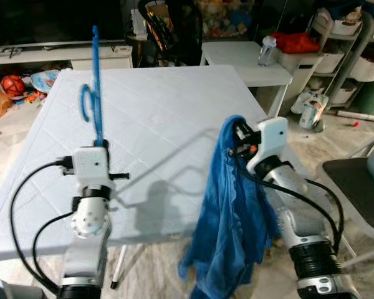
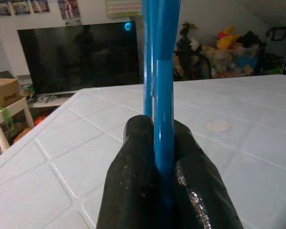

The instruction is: Hang hanger

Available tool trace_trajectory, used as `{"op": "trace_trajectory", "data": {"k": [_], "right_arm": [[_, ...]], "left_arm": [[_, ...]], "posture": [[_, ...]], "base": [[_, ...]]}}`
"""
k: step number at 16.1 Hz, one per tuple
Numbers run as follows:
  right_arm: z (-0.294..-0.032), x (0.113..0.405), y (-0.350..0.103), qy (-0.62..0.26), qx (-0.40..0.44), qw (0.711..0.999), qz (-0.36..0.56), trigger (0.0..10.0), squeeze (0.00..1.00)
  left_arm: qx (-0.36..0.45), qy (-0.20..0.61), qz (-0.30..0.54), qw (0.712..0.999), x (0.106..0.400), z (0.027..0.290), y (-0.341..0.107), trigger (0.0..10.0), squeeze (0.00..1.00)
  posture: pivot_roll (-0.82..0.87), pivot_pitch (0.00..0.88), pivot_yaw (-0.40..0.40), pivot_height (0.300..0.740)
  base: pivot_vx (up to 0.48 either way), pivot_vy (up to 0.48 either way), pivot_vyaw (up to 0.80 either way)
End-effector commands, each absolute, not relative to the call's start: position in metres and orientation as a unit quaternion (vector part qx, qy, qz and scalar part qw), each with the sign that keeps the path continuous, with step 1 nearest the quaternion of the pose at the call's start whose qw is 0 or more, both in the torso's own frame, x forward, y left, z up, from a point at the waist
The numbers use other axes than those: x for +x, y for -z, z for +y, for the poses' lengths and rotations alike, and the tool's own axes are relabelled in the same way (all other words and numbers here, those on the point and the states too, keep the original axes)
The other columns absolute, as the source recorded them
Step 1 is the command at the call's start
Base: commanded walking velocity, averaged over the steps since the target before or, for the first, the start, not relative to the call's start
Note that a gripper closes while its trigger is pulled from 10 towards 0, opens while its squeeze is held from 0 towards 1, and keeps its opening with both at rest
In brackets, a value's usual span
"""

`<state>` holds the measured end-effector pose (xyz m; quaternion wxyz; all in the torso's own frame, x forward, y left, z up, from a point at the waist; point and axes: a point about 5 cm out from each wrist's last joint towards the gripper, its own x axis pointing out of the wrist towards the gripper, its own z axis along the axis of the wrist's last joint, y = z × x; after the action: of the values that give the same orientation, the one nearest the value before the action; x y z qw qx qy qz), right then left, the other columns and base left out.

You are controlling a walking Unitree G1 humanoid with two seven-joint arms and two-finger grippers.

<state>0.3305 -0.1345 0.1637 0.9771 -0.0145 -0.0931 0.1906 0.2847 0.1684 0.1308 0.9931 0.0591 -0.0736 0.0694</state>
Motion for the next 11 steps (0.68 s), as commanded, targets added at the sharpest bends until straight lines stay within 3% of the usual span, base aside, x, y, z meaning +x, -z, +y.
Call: {"op": "trace_trajectory", "data": {"k": [1,7,11], "right_arm": [[-0.13,0.331,-0.174,-0.2,-0.021,0.973,-0.116,10.0,0.0],[-0.127,0.333,-0.176,-0.204,-0.013,0.972,-0.117,10.0,0.0],[-0.124,0.342,-0.185,-0.207,0.004,0.971,-0.122,10.0,0.0]], "left_arm": [[0.068,-0.08,-0.049,0.993,0.282,0.172,-0.121,10.0,0.0],[0.073,-0.091,-0.05,0.992,0.283,0.175,-0.122,10.0,0.0],[0.068,-0.079,-0.048,0.993,0.283,0.172,-0.121,10.0,0.0]], "posture": [[-0.03,0.0,-0.056,0.74],[-0.03,0.0,-0.06,0.74],[-0.02,0.0,-0.061,0.74]], "base": [[0.0,0.0,0.8],[0.0,0.0,0.8],[0.0,0.0,0.0]]}}
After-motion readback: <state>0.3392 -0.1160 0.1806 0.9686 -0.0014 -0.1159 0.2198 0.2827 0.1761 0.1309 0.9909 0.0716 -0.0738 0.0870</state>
